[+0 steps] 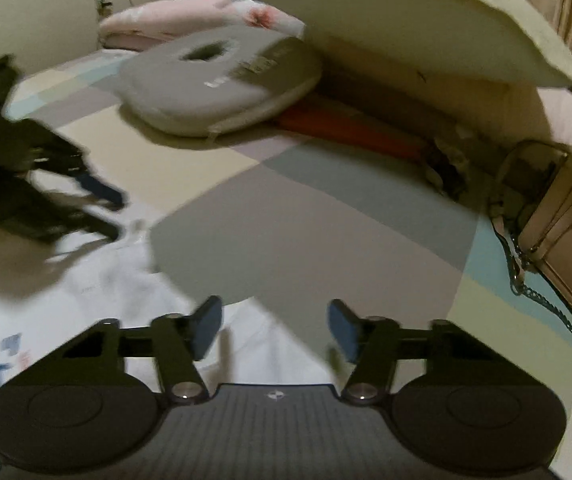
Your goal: Fold clothes
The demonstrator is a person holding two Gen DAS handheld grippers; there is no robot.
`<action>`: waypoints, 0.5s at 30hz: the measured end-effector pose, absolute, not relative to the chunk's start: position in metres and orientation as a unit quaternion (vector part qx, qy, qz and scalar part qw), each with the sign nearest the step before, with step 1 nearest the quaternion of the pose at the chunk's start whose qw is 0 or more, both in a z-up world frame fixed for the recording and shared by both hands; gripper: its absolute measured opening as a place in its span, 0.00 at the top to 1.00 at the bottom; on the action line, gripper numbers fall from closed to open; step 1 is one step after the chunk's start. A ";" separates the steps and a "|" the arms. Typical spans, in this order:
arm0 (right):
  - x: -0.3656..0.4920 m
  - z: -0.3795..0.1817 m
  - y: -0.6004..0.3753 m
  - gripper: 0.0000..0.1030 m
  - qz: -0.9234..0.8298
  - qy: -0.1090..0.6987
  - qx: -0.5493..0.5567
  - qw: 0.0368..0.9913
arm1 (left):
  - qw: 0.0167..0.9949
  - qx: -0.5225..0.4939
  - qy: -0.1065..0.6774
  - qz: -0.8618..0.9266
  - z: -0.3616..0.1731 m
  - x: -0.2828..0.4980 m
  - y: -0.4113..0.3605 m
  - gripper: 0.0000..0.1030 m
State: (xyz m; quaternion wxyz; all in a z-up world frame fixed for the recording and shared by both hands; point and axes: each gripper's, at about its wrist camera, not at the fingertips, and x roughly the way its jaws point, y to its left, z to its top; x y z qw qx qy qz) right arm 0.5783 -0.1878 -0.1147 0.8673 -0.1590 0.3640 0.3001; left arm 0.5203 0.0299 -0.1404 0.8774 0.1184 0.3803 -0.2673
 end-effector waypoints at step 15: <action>0.533 -0.132 -0.196 0.91 0.301 0.356 -0.177 0.867 | 0.901 0.142 0.345 -0.220 -0.125 0.494 0.027 0.97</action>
